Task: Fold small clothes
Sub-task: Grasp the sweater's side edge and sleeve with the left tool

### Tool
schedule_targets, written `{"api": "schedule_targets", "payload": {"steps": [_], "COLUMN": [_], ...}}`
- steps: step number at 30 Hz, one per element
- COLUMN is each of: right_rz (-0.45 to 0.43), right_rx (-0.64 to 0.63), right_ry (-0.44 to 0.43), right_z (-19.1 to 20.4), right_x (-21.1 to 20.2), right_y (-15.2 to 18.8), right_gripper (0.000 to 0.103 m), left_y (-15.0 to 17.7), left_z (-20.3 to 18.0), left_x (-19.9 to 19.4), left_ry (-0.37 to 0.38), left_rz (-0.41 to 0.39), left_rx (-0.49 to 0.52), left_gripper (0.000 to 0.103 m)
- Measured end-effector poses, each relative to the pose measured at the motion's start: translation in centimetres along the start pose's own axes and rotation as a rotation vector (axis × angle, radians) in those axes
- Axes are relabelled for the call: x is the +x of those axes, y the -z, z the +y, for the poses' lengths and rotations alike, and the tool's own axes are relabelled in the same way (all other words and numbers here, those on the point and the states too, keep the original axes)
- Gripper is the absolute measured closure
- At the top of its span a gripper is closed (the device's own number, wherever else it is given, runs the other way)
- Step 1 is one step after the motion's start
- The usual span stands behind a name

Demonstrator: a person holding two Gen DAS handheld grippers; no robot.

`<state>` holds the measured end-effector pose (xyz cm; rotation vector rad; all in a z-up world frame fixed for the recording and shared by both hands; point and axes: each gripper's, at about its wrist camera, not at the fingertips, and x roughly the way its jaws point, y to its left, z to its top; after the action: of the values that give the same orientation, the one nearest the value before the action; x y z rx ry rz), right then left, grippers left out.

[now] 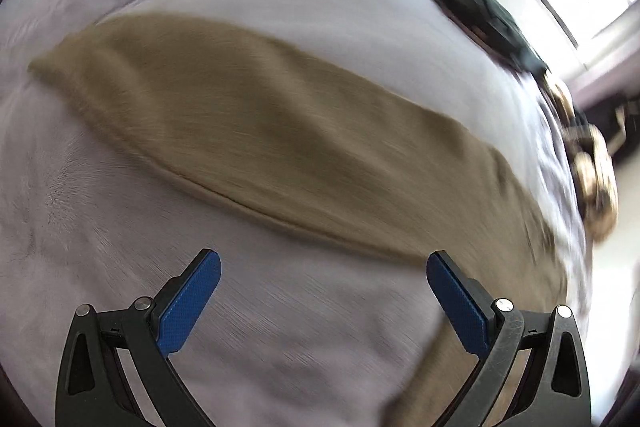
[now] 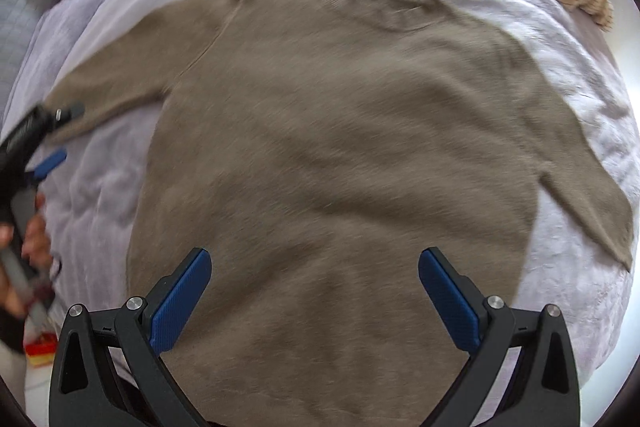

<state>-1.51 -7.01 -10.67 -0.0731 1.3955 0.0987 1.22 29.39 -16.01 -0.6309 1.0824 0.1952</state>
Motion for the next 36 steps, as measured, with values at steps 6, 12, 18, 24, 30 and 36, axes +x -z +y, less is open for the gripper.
{"api": "schedule_targets", "payload": {"steps": [6,12,18,24,30,36], "right_rz": [0.052,0.06,0.04,-0.012,-0.064,-0.091], "right_rx": [-0.062,-0.086,-0.095,-0.073,0.023,0.152], "right_ry": [-0.016,-0.038,-0.066,-0.099,-0.139,-0.139], "right_z": [2.9,5.2,6.2,5.2,1.4,-4.6], "right_x": [1.8,2.7,2.7,1.5,0.7,0.5], "right_y": [0.8,1.5,1.9,2.2,1.9,3.5], "right_gripper": [0.0,0.0,0.0,0.0,0.0,0.0], "left_y": [-3.1,-5.2,-5.7,-5.4,-3.3,2.4], "left_z": [5.5,7.4,6.9,-0.9,-12.8,-25.5], "left_x": [1.6,-1.3,-2.1,-6.3,-7.5,-3.5], "left_ry": [0.044,0.011,0.07,0.148,0.268,0.32], "left_rz": [-0.064,-0.213,-0.214,-0.32,-0.323,-0.2], "left_rx": [-0.149,-0.145,-0.098,0.111,0.373,0.615], "left_gripper": [0.0,0.056,0.096,0.096,0.096,0.096]}}
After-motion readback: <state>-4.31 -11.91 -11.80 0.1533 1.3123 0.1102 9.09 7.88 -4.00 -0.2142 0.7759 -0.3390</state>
